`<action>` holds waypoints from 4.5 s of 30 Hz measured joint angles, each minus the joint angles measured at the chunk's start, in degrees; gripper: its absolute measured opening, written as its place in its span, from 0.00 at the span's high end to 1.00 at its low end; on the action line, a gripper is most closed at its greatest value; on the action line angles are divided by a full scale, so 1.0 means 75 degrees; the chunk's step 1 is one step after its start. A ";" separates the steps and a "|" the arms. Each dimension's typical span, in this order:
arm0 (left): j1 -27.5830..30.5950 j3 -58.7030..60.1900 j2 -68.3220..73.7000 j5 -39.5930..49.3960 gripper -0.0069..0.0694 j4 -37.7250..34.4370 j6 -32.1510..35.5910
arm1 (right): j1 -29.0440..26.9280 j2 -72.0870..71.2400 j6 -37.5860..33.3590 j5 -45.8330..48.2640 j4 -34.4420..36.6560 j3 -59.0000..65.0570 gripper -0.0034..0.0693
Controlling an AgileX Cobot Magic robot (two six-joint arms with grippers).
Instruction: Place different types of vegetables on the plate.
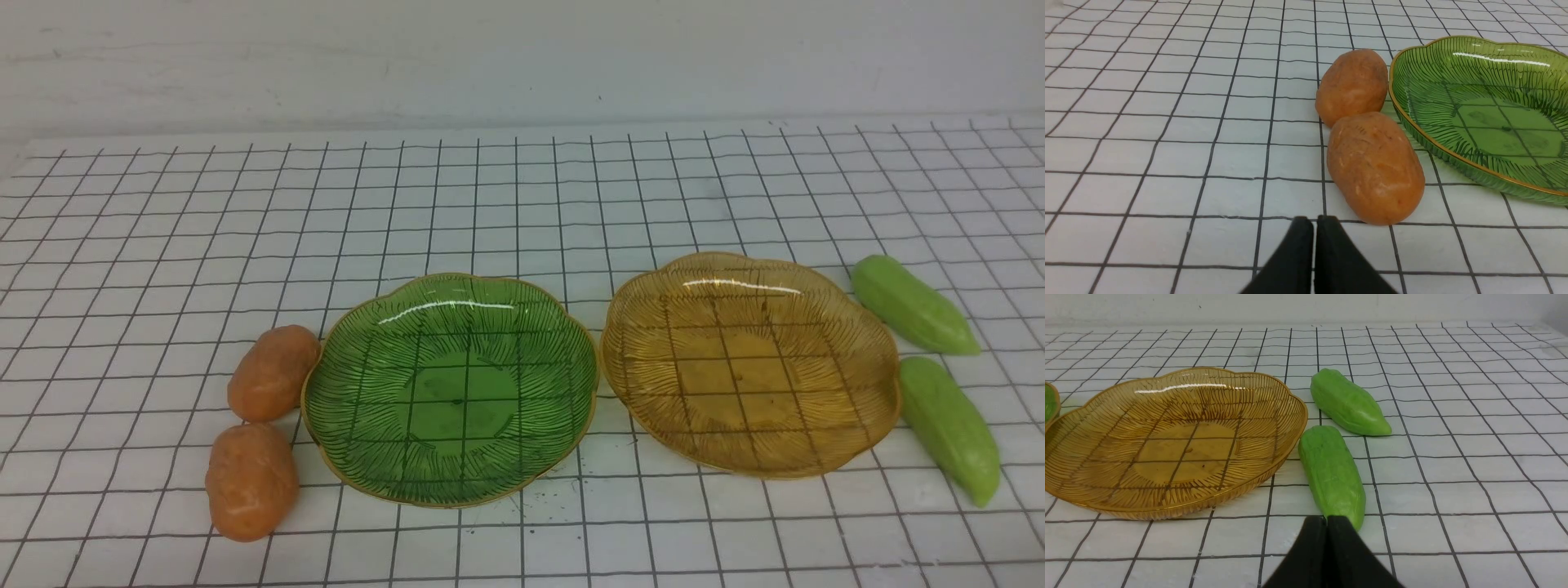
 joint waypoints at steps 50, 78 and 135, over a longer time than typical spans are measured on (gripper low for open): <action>0.0000 -0.1736 0.0518 0.0529 0.92 -0.6223 -0.0139 | 0.0073 0.0000 -0.0130 -0.0899 0.6563 -0.0987 0.97; 0.0000 -0.4815 0.7222 0.4471 0.92 -0.2889 0.0949 | 0.0113 0.9483 0.1497 0.2909 -0.0612 -0.5528 0.65; 0.0000 -0.4815 0.7228 0.3835 0.91 -0.2918 0.0976 | 0.1368 1.3919 -0.1397 0.3221 0.1925 -0.9497 0.45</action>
